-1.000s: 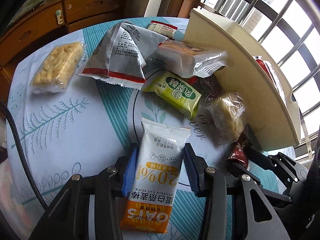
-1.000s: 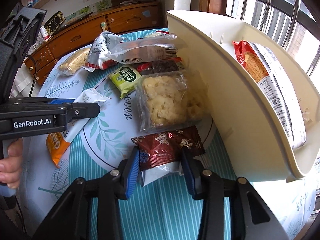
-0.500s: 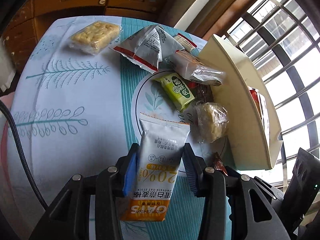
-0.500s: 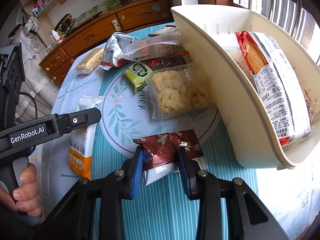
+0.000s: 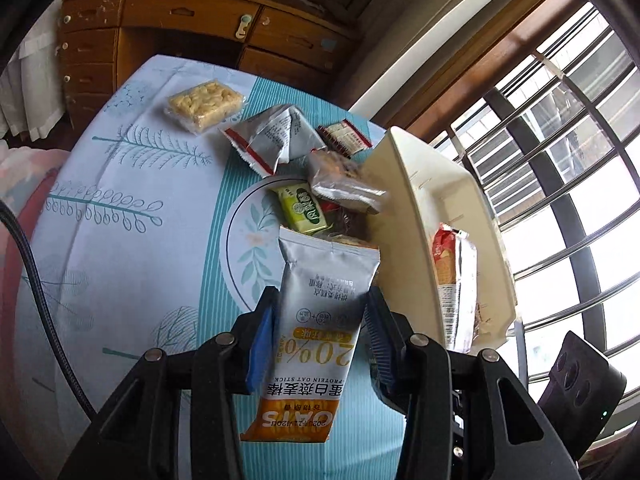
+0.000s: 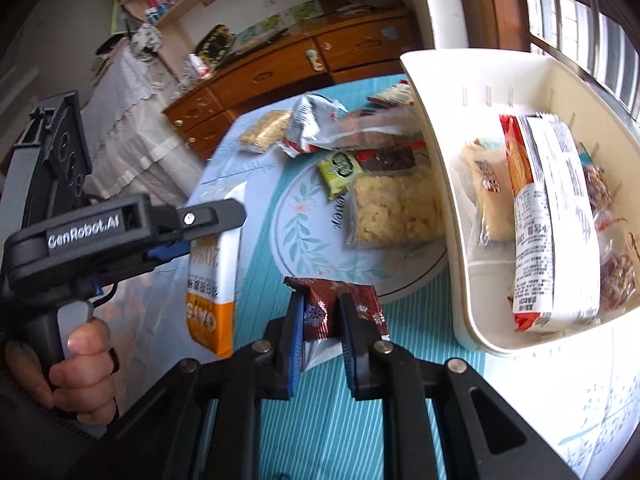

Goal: Organize snacks
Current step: 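Carry the OATS bar and red candy into the white tray and release both, then withdraw both tools from the tray toward the clear snack packs, then grasp the clear yellow-cracker pack with the left tool while the right tool grasps the crumbly snack bag, then carry both clear packs into the white tray and release both, then withdraw both tools from the tray toward the snacks on the table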

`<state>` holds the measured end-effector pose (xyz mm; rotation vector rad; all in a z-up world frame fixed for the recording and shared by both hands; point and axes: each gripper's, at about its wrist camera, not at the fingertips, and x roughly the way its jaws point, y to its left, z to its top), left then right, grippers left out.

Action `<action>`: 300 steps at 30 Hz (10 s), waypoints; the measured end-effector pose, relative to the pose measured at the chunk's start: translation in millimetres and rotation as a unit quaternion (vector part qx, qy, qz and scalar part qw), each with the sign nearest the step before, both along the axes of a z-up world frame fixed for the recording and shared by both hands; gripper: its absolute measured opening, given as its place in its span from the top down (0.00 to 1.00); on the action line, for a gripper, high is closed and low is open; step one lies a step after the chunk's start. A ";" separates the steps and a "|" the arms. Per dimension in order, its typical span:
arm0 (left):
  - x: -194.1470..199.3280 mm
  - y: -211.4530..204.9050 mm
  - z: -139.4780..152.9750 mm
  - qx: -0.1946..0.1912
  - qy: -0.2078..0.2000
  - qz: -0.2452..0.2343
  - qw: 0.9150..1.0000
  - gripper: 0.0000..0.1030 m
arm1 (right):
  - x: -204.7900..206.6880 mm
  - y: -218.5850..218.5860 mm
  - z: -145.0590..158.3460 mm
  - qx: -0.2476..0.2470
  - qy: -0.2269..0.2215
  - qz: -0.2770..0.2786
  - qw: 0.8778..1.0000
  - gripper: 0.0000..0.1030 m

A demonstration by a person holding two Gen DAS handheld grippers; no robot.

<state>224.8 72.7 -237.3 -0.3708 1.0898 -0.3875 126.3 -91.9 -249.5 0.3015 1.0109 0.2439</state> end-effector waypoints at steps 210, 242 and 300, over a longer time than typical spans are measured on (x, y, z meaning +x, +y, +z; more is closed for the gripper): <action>80.6 85.8 30.5 0.147 -0.084 -0.007 0.985 0.38 | 39.6 88.8 18.9 -0.011 0.097 -0.312 0.945 0.43; 44.6 -77.0 52.4 -0.025 -0.145 -0.051 0.988 0.38 | -24.0 -59.9 51.3 -0.147 -0.038 -0.231 0.961 0.43; 86.6 -131.1 46.9 0.164 -0.066 0.006 0.984 0.17 | 13.0 -110.6 56.7 -0.218 -0.102 -0.151 0.959 0.23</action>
